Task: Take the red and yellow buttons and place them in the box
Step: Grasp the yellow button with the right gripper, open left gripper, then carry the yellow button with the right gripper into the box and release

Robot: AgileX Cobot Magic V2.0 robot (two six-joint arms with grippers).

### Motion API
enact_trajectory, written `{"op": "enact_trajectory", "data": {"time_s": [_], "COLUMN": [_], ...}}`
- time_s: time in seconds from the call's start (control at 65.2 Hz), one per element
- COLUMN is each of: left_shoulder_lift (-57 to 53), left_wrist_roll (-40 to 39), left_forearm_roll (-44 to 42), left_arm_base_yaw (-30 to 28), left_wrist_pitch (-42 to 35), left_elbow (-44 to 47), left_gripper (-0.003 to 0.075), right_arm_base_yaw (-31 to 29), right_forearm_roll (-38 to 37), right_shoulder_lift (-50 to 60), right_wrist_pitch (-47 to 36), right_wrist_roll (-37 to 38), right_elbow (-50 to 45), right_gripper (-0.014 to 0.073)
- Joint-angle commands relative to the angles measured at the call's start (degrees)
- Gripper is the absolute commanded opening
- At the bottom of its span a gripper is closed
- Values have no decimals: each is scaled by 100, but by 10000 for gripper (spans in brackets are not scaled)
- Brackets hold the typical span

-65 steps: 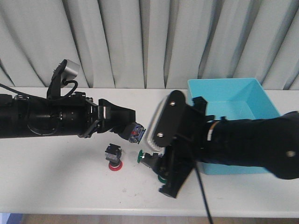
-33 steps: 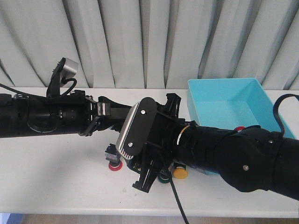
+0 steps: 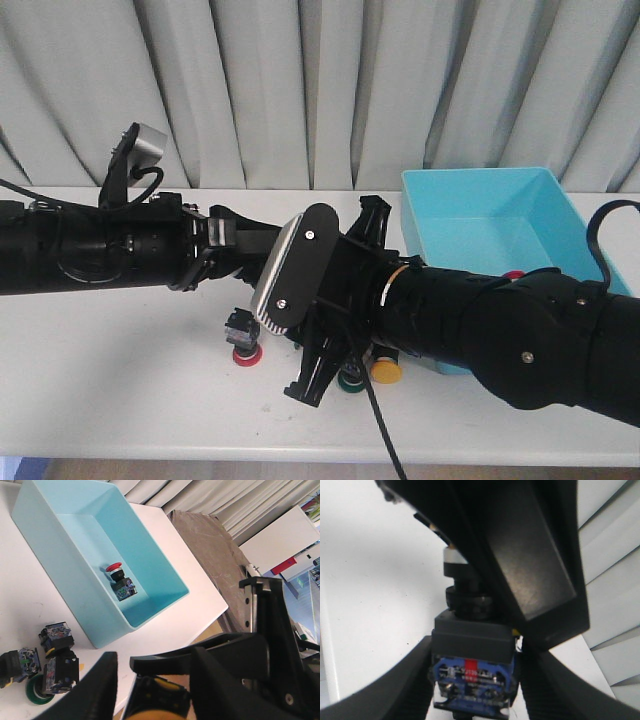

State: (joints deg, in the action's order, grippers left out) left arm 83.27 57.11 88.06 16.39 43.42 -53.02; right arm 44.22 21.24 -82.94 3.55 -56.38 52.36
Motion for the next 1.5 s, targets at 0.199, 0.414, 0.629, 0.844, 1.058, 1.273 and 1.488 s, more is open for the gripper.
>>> {"op": "enact_trajectory", "data": {"time_s": [0.199,0.414,0.629,0.844,1.058,1.273,1.488], "left_shoulder_lift": [-180,-180,-186,-193,-193,-193,-193], "left_wrist_roll": [36,50,50,67,482,475,445], "left_forearm_roll": [369,369,303,112,-859,-2675,-2943], "left_arm_base_yaw": [11,11,11,11,11,11,11], "left_wrist_pitch": [146,117,-185,-1209,-1991,-2124,-2106], "left_elbow": [-132,-132,-132,-132,-132,-123,-124], "left_gripper": [304,543,565,566,566,566,566], "right_arm_base_yaw": [-4,-4,-75,-1196,-3052,-4242,-4413], "right_forearm_roll": [30,30,10,3,-151,-870,-1902], "right_shoulder_lift": [169,169,283,505,491,-48,-1425], "right_wrist_pitch": [-355,-228,2,1305,2572,3605,4577], "right_wrist_roll": [-28,-33,-29,87,1098,3074,4673], "right_elbow": [148,148,148,148,238,1138,2216], "right_gripper": [225,227,227,231,237,242,245]}}
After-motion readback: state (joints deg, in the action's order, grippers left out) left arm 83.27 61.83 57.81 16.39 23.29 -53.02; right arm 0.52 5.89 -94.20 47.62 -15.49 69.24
